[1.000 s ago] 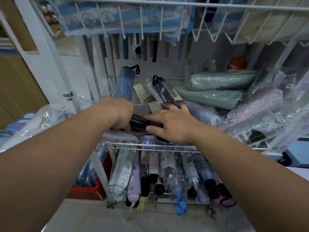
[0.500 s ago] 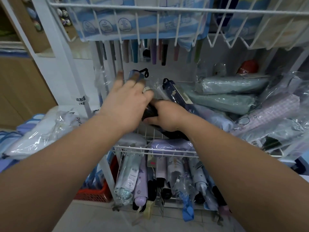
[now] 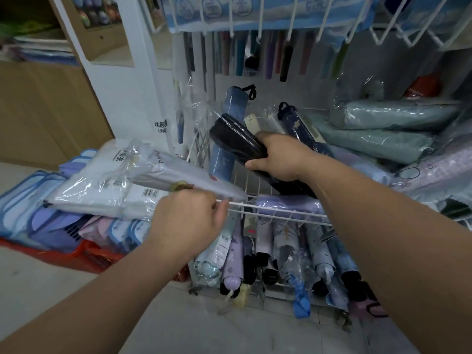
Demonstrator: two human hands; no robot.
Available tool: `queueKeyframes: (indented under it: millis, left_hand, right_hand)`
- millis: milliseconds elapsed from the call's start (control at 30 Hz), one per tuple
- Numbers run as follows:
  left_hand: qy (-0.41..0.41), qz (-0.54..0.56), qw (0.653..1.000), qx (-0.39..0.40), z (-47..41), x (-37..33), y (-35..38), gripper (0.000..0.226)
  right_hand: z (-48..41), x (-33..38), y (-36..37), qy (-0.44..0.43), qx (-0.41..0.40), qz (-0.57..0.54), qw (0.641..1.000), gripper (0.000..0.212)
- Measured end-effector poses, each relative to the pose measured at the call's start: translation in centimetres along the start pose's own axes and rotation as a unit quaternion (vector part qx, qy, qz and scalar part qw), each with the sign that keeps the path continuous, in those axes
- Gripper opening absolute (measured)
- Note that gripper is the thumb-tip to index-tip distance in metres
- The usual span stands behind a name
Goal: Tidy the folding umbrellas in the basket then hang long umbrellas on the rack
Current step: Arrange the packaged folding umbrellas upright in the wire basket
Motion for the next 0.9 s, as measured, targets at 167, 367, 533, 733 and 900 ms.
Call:
queueKeyframes:
  millis: [167, 367, 533, 733, 900]
  left_hand:
    - [-0.471, 0.31, 0.826, -0.015, 6.1, 8.8, 2.4, 0.053]
    - [-0.46, 0.382, 0.789, -0.137, 3.6, 8.3, 0.5, 0.034]
    - [-0.338, 0.366, 0.859, -0.119, 0.4, 3.2, -0.1, 0.044]
    - [-0.355, 0.405, 0.842, -0.038, -4.4, 0.5, 4.1, 0.055]
    - [-0.318, 0.378, 0.869, -0.008, -9.0, -0.3, 6.3, 0.035]
  right_hand:
    - [0.7, 0.8, 0.8, -0.027, 0.013, 0.043, 0.999, 0.043]
    - [1.6, 0.6, 0.3, -0.032, 0.022, 0.036, 0.999, 0.04]
    - [2.2, -0.3, -1.8, -0.011, -0.019, -0.016, 1.0, 0.037]
    - [2.6, -2.1, -4.9, 0.028, -0.095, -0.092, 0.991, 0.037]
    - [2.2, -4.6, -7.2, 0.096, -0.178, -0.135, 0.97, 0.047]
Point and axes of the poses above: each hand's wrist, its own z-axis away from the middle knuckle, its own y-axis out of the palm, x = y × z, the point moved 10 cm from there along -z, towards the middle knuckle, and after that the axes turned 12 degrees about -x, right-handed, at the moved point
